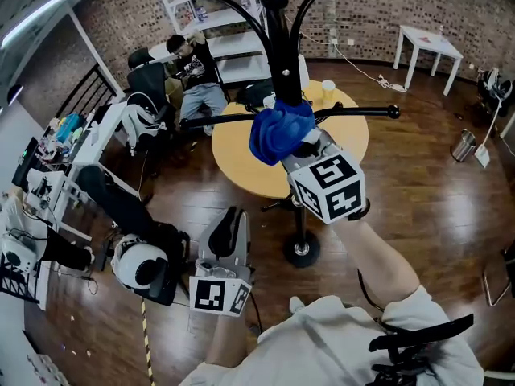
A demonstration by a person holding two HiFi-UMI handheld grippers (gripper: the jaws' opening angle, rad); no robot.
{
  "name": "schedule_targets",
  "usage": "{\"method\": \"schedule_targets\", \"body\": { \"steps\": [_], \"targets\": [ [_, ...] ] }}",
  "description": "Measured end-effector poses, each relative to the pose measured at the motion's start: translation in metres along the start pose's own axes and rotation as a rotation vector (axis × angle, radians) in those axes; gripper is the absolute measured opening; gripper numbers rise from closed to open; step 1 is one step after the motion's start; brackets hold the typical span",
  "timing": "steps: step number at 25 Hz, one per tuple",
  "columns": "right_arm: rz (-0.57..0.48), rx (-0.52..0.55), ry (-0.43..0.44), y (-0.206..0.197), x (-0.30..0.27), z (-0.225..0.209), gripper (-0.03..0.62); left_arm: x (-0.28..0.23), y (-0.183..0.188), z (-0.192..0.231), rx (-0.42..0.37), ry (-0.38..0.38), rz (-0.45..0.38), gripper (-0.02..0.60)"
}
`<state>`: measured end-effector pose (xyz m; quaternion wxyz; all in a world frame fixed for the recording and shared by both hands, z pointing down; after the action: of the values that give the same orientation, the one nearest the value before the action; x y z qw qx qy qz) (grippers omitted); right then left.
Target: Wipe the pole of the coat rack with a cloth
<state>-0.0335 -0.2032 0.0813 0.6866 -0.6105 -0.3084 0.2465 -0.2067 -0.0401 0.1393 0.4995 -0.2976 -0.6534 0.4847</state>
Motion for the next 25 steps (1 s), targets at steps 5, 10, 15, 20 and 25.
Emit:
{"method": "schedule_targets", "body": {
  "steps": [5,10,15,20,25],
  "targets": [
    [-0.251,0.078,0.103,0.027,0.045,0.024,0.098,-0.001,-0.011,0.012,-0.011,0.019,0.013,0.061],
    [-0.134,-0.012,0.365,-0.051,0.101,0.098,0.098,0.014,-0.043,0.028,0.022,0.040,0.071,0.061],
    [0.016,0.036,0.089,-0.122,0.061,0.058,0.098,0.011,-0.064,0.030,0.055,0.059,0.120,0.061],
    [-0.079,0.093,0.014,-0.141,0.015,0.031,0.098,0.012,-0.066,0.026,0.061,0.022,0.130,0.061],
    [0.241,-0.002,-0.020,-0.294,0.038,0.045,0.098,0.022,-0.080,0.026,0.072,0.026,0.177,0.061]
  ]
}}
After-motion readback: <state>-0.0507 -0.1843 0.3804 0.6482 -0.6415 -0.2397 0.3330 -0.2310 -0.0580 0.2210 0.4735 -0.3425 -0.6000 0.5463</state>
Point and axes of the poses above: the fingertips, and each gripper's own axes: x backward along the fingers, z to its left, y out of its top, the point moved 10 cm from there along x, backward along the fingers, and after that the axes turned 10 degrees about -z, right-handed, at the moved point
